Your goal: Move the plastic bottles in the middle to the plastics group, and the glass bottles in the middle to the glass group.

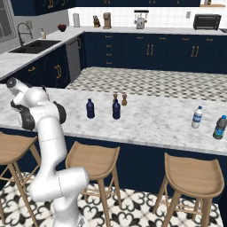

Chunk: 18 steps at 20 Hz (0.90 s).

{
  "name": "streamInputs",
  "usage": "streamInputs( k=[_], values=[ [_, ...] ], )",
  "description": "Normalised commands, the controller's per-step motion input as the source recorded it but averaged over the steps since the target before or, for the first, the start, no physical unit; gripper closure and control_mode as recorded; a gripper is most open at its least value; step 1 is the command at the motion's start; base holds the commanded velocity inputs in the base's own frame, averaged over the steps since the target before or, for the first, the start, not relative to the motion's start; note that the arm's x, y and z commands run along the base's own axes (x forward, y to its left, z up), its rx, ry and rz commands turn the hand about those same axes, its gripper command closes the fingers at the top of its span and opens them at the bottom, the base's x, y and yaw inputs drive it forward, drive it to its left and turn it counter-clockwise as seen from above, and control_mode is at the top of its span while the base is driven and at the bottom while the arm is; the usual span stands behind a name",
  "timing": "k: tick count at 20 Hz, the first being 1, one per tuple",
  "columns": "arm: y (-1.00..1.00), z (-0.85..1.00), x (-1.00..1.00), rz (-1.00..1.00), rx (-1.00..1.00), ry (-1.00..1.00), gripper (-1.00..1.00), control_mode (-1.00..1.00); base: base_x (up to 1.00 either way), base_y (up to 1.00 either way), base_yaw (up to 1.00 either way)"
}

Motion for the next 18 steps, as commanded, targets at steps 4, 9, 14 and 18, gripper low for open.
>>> streamInputs(
  k=[4,9,14,18],
  values=[
    [0.08,-0.19,0.33,0.00,0.00,0.02,1.00,-1.00,0.00,0.00,0.00],
    [0.00,-0.29,0.02,0.00,0.00,0.08,1.00,-1.00,0.00,0.00,0.00],
    [-0.12,-0.59,-0.35,0.00,-0.01,0.02,1.00,-1.00,0.00,0.00,0.00],
    [-0.01,-0.06,-0.03,0.00,0.00,0.00,1.00,-1.00,0.00,0.00,0.00]
  ],
)
